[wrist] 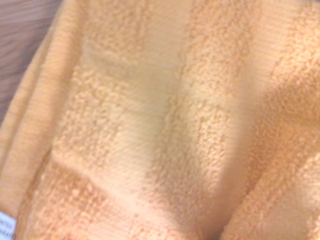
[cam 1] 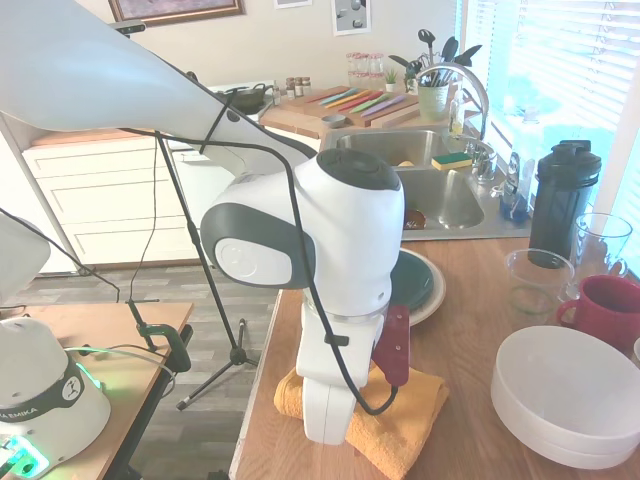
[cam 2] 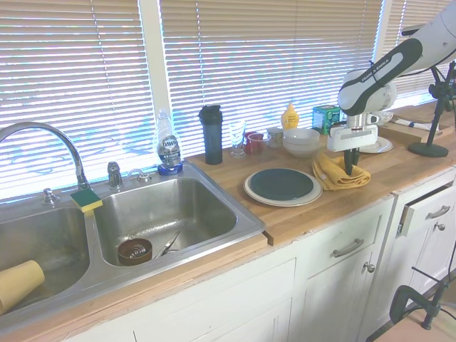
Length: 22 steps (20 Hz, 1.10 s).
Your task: Wipe the blue plate in clockwise motion
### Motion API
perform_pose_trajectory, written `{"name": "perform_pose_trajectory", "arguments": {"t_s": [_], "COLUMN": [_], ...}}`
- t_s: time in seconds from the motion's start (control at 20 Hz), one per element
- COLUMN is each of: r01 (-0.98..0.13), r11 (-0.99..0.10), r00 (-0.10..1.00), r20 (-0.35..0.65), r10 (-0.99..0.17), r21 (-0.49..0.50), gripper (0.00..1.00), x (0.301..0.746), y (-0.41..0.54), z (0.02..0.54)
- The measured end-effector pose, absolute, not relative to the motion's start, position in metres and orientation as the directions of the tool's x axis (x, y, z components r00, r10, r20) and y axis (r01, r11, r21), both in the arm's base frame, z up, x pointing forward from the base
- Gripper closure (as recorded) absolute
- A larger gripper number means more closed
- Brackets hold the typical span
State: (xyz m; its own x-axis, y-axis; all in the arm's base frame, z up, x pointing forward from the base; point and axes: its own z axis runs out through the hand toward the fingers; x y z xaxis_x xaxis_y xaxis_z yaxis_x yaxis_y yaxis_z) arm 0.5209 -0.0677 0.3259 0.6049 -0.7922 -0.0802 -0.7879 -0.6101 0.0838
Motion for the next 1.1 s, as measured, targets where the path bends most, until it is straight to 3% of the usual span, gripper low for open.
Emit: {"name": "perform_pose_trajectory", "arguments": {"t_s": [0.65, 1.1], "r01": [-0.783, -0.776], "r11": [-0.617, -0.63], "r00": [0.614, 0.63], "r20": [-0.06, -0.01], "r10": [-0.787, -0.777], "r21": [0.075, 0.034], "gripper": [0.0, 0.0], "x": [0.508, 0.482], "y": [-0.052, -0.032], "z": [0.34, 0.379]}}
